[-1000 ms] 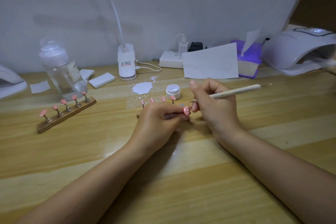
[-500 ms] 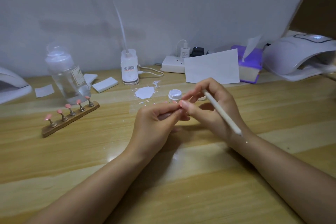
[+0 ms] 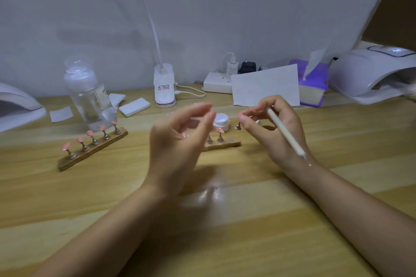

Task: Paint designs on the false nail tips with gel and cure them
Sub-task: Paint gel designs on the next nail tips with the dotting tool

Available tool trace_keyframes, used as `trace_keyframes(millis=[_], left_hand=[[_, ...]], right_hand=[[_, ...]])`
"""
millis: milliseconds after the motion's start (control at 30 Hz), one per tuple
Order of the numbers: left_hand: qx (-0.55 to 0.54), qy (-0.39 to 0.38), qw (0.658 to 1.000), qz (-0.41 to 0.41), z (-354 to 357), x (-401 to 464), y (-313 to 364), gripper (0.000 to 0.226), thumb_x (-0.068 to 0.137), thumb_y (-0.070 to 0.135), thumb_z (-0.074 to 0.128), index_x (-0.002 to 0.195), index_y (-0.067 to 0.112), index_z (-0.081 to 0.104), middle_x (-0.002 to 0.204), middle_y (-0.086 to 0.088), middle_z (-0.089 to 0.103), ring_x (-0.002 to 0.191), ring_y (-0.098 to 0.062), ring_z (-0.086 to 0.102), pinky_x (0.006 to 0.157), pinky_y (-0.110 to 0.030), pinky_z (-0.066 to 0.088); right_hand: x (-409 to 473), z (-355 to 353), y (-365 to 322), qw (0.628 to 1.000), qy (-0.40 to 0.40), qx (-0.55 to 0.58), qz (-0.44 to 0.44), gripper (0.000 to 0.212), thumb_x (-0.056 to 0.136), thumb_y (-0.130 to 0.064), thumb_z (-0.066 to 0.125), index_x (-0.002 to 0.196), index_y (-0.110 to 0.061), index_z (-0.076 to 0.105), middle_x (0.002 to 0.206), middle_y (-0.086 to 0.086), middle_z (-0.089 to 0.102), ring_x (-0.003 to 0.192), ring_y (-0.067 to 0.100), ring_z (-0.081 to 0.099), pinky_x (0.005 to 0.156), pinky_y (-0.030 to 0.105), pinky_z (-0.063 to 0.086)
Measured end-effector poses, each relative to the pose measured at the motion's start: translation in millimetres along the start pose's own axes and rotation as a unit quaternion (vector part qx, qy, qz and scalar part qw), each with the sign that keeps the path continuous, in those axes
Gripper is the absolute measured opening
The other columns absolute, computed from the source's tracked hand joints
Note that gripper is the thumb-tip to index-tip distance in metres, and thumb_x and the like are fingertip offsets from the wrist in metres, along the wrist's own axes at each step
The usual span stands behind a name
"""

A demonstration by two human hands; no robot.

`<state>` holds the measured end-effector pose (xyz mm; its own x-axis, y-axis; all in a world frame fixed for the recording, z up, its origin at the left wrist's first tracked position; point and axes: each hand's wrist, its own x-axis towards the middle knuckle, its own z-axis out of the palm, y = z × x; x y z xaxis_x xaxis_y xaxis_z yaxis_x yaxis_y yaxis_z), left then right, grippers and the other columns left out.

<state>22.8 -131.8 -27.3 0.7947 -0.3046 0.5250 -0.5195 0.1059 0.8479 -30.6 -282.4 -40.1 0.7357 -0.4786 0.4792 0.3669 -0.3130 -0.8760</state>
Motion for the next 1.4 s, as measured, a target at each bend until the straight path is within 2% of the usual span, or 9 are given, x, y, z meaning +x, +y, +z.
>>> trace_keyframes(millis=[167, 367, 600, 767, 900, 1100, 1200, 1300, 1400], left_hand=[[0.200, -0.086, 0.974, 0.055, -30, 27, -5, 0.044, 0.073, 0.026, 0.076, 0.110, 0.026, 0.053, 0.100, 0.017, 0.055, 0.089, 0.005, 0.051, 0.069, -0.001, 0.035], [0.219, -0.176, 0.959, -0.040, -43, 24, -33, 0.060, 0.063, 0.025, 0.080, 0.112, 0.033, 0.046, 0.101, 0.009, 0.055, 0.094, -0.002, 0.052, 0.068, 0.002, 0.038], [0.287, -0.206, 0.935, -0.020, -43, 23, -42, 0.053, 0.067, 0.031, 0.077, 0.113, 0.033, 0.050, 0.087, 0.016, 0.060, 0.085, 0.006, 0.053, 0.076, -0.006, 0.036], [0.288, -0.209, 0.935, -0.009, -43, 22, -41, 0.048, 0.073, 0.023, 0.074, 0.116, 0.028, 0.054, 0.085, 0.014, 0.059, 0.084, 0.003, 0.054, 0.083, -0.018, 0.045], [0.289, -0.172, 0.942, 0.024, -42, 21, -38, 0.046, 0.074, 0.016, 0.074, 0.115, 0.023, 0.054, 0.083, 0.018, 0.058, 0.085, 0.005, 0.051, 0.077, -0.024, 0.047], [0.291, -0.112, 0.948, 0.062, -43, 22, -36, 0.042, 0.074, 0.012, 0.074, 0.110, 0.017, 0.054, 0.084, 0.024, 0.057, 0.083, 0.003, 0.049, 0.072, -0.001, 0.032], [0.293, -0.105, 0.947, 0.084, -42, 22, -34, 0.042, 0.073, 0.010, 0.074, 0.109, 0.013, 0.053, 0.085, 0.024, 0.056, 0.084, -0.002, 0.051, 0.072, -0.009, 0.036], [0.292, -0.102, 0.945, 0.103, -41, 21, -31, 0.041, 0.072, 0.009, 0.074, 0.108, 0.010, 0.053, 0.086, 0.026, 0.054, 0.084, -0.004, 0.054, 0.072, -0.021, 0.040], [0.288, -0.103, 0.945, 0.115, -40, 19, -30, 0.041, 0.073, 0.009, 0.075, 0.108, 0.009, 0.053, 0.087, 0.026, 0.054, 0.085, -0.005, 0.055, 0.073, -0.024, 0.042]], right_hand=[[3, 1, 9, 0.994, -0.031, -0.099, 0.012, 0.029, 0.076, -0.009, 0.072, 0.074, -0.025, 0.047, 0.082, 0.001, 0.068, 0.079, 0.019, 0.060, 0.071, 0.024, 0.047], [1, 1, 8, 0.987, -0.063, -0.149, 0.007, 0.029, 0.075, -0.012, 0.073, 0.072, -0.026, 0.047, 0.083, -0.002, 0.067, 0.078, 0.014, 0.056, 0.076, 0.031, 0.046], [0, 0, 6, 0.984, -0.055, -0.166, 0.016, 0.018, 0.077, -0.023, 0.068, 0.074, -0.023, 0.051, 0.079, -0.007, 0.066, 0.077, 0.014, 0.059, 0.072, 0.025, 0.047], [5, -8, 3, 0.971, -0.017, -0.239, 0.001, 0.026, 0.084, -0.039, 0.032, 0.083, -0.037, 0.057, 0.067, -0.025, 0.057, 0.076, -0.003, 0.052, 0.065, 0.008, 0.036], [6, -15, 4, 0.938, -0.006, -0.338, -0.075, 0.009, 0.086, -0.021, 0.051, 0.094, -0.019, 0.053, 0.054, -0.008, 0.045, 0.054, 0.006, 0.046, 0.050, 0.022, 0.029], [6, -20, 10, 0.895, -0.121, -0.421, -0.085, 0.017, 0.078, -0.006, 0.065, 0.090, -0.018, 0.065, 0.074, -0.017, 0.050, 0.068, 0.001, 0.038, 0.061, 0.024, 0.031], [7, -17, 11, 0.883, -0.141, -0.440, -0.084, 0.026, 0.081, -0.004, 0.060, 0.101, -0.019, 0.068, 0.075, -0.024, 0.047, 0.082, 0.009, 0.044, 0.064, 0.022, 0.030], [7, -17, 14, 0.876, -0.176, -0.443, -0.079, 0.031, 0.085, -0.003, 0.055, 0.109, -0.018, 0.068, 0.097, -0.003, 0.061, 0.099, 0.019, 0.050, 0.073, 0.024, 0.034], [8, -17, 11, 0.892, -0.149, -0.421, -0.065, 0.034, 0.087, -0.005, 0.050, 0.110, -0.023, 0.067, 0.095, -0.004, 0.056, 0.088, 0.009, 0.047, 0.066, 0.018, 0.028]])
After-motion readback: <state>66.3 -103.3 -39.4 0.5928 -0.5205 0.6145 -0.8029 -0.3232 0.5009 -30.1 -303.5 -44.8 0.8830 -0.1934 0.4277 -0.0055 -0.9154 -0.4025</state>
